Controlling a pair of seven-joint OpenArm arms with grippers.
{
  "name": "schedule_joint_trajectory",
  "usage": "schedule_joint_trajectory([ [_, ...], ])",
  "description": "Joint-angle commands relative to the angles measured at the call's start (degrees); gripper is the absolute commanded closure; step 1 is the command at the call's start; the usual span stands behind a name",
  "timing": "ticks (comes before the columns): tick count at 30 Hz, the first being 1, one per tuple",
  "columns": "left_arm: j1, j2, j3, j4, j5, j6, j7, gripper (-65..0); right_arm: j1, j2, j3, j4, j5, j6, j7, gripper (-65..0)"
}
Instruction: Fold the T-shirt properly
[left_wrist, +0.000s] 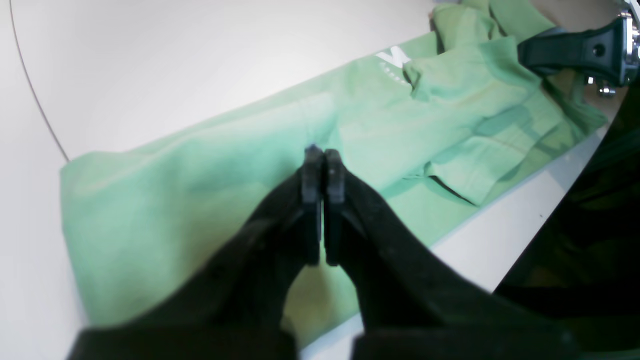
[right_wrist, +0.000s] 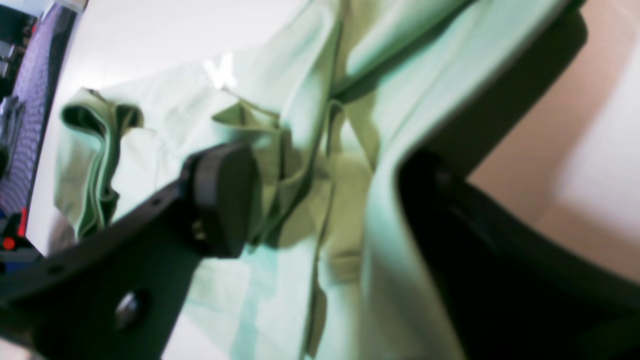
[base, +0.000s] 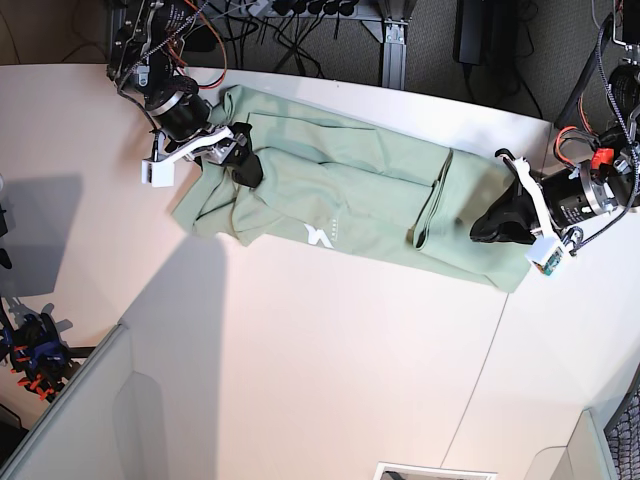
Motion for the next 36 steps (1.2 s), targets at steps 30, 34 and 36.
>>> schedule_joint_trajectory([
  [30, -0.59, -4.31, -8.09, 0.98, -6.97, -0.43, 2.78, 0.0, -0.35, 9.05, 16.76, 0.09, -0.52, -0.44, 1.14, 0.0],
  [34, 0.87, -4.24, -8.09, 0.59, -5.4, -0.43, 2.71, 0.0, -0.35, 11.78, 18.88, 2.1, 4.7, -0.42, -1.66, 0.0],
  [36, 1.49, -4.04, -8.02, -0.96, -4.79, -0.43, 1.81, 0.0, -0.37, 11.26, 18.84, 5.75, 6.47, -0.39, -3.08, 0.0],
])
